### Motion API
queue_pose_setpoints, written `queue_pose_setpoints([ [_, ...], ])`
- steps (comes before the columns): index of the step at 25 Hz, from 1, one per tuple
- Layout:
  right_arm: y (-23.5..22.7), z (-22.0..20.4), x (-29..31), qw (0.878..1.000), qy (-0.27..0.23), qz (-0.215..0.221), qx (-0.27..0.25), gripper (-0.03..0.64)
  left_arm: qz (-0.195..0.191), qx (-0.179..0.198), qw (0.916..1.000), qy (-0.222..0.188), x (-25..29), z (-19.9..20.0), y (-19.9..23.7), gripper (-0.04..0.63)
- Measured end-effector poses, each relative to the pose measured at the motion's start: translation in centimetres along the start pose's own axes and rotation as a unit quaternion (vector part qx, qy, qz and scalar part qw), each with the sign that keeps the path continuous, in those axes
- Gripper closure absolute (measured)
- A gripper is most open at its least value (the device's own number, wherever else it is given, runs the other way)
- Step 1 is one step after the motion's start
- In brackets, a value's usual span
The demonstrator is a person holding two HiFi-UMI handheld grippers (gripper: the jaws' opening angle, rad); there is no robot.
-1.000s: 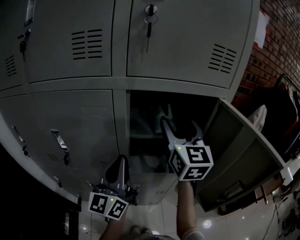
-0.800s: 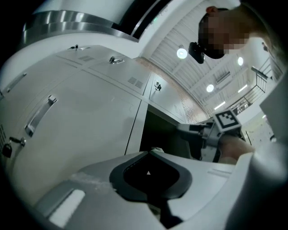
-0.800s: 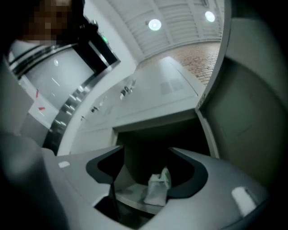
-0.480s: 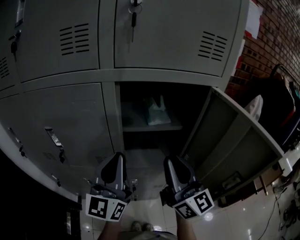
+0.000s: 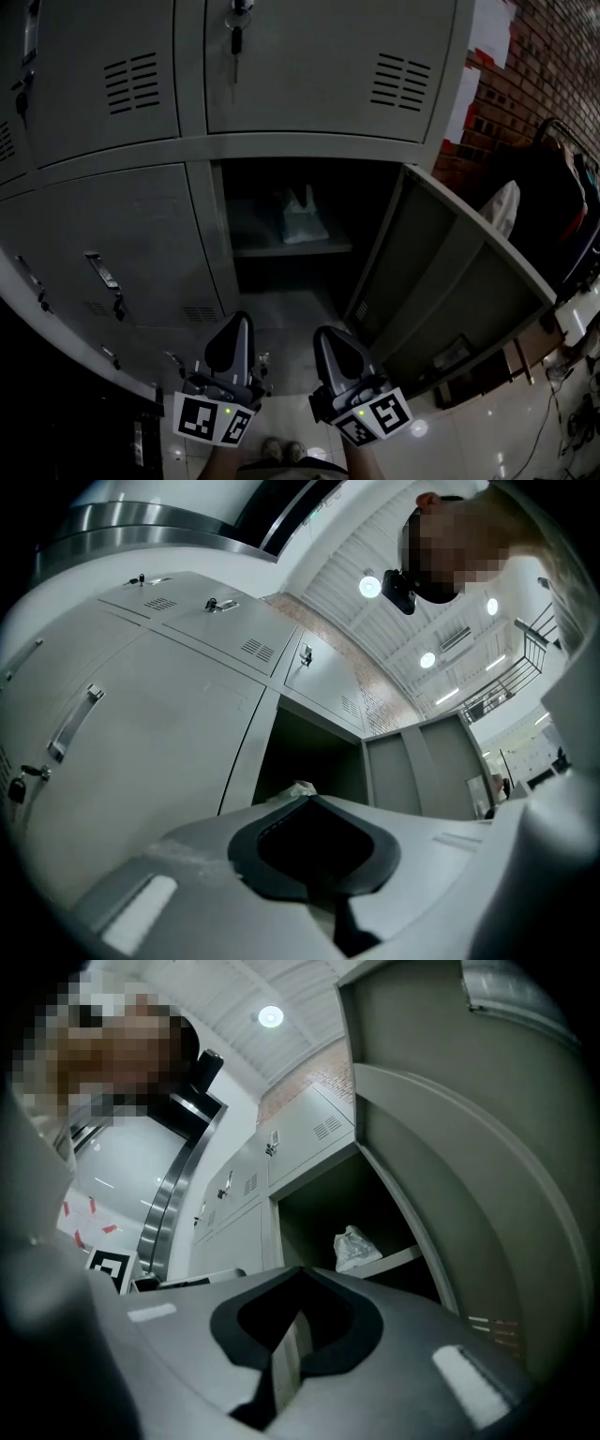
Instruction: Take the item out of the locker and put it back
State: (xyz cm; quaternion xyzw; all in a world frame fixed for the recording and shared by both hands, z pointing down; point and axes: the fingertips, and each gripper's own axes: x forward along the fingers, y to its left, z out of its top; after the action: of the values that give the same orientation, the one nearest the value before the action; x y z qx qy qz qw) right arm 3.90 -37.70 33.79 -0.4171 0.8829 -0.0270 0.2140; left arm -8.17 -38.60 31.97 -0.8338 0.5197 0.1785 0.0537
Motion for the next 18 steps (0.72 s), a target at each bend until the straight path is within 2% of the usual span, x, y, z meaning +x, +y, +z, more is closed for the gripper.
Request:
queue_pose_setpoints([
  [5, 1.4, -0.8, -2.8, 0.999, 0.004, 0.030, 0.019, 0.615, 0.032, 0.009, 0.9994, -0.005, -3.4, -0.5, -0.4, 0.591],
  [10, 4.6, -2.5, -7.6, 0.999, 0.013, 0.035, 0.037, 0.615, 0.057, -0.011, 0.9983, 0.006, -9.8, -2.2, -1.5, 0.591],
  [14, 9.2, -3.1, -11.7, 0.998, 0.002, 0.040, 0.039, 0.615, 0.038, -0.007, 0.9992, 0.009, -15.3, -1.8, -3.8, 0.591],
  [18, 15.6, -3.3, -17.7, 0.998, 0.003, 0.049, 0.041, 0.615, 0.030, -0.018, 0.9994, -0.005, -23.7, 0.4, -8.0, 0.591],
])
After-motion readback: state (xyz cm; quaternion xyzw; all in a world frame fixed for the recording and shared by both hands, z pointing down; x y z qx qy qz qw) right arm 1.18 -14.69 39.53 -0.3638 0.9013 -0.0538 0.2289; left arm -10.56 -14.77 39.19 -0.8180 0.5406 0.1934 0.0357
